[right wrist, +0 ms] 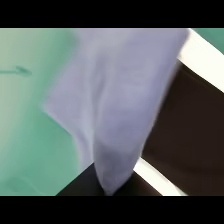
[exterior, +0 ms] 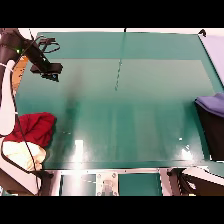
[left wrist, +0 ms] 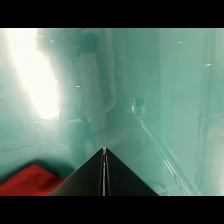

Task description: Fold the shirts.

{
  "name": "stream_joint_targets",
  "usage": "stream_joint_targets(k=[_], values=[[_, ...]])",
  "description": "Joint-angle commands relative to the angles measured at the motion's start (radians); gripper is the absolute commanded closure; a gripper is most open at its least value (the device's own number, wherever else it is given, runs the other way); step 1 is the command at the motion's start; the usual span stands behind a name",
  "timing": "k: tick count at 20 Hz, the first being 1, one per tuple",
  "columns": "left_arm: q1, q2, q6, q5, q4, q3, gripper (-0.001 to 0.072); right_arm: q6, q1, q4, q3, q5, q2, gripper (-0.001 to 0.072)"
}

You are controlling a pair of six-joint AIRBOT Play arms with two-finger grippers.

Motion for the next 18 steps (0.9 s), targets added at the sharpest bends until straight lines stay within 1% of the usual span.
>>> stream_joint_targets(k=[1,3,4,5,6,8,9,10,11,12,13,14,15,17,18], values=[[0.001,0.0,0.001,0.0,-0.014,-0.001,0.0673,0.051,-0.005,-0.243,-0.157,0.059,0.029,0.0701],[0.001,0.0,0.001,0.0,-0.018,-0.003,0.0674,0.079,-0.007,-0.356,-0.261,0.065,0.029,0.0692],[0.001,0.0,0.001,0.001,-0.018,-0.003,0.0674,0.09,-0.011,-0.383,-0.314,0.066,0.028,0.0498],[0.001,0.0,0.001,0.002,-0.018,-0.003,0.0674,0.102,-0.019,-0.389,-0.357,0.071,0.028,0.0146],[0.001,0.0,0.002,0.002,-0.021,-0.003,0.0674,0.109,-0.026,-0.388,-0.384,0.074,0.027,0.0061],[0.001,0.001,0.003,0.002,-0.036,-0.002,0.0674,0.163,-0.026,-0.361,-0.364,0.069,0.019,0.0062],[0.001,0.001,0.01,0.002,-0.05,-0.002,0.0674,0.163,-0.018,-0.29,-0.335,0.048,0.017,0.0062],[0.001,0.001,0.012,-0.001,-0.07,-0.002,0.0674,0.159,0.005,-0.184,-0.297,0.008,0.016,0.0086],[0.001,0.002,0.012,-0.007,-0.092,-0.002,0.0674,0.132,0.037,-0.076,-0.259,-0.044,0.016,0.0222],[0.001,0.007,0.011,-0.016,-0.124,-0.002,0.0675,0.07,0.086,0.043,-0.221,-0.102,0.017,0.0571],[0.0,0.016,0.01,-0.021,-0.147,-0.005,0.0675,0.022,0.143,0.133,-0.192,-0.149,0.017,0.0675],[-0.005,0.032,0.001,-0.023,-0.148,-0.007,0.0675,-0.01,0.216,0.191,-0.17,-0.19,0.017,0.07],[-0.012,0.051,-0.011,-0.021,-0.148,-0.018,0.0675,-0.032,0.293,0.215,-0.166,-0.222,0.022,0.07],[-0.034,0.112,-0.038,-0.014,-0.148,-0.079,0.0675,-0.086,0.474,0.183,-0.198,-0.247,0.031,0.07],[-0.046,0.151,-0.053,-0.013,-0.146,-0.132,0.0675,-0.085,0.57,0.145,-0.248,-0.267,0.04,0.0701]])
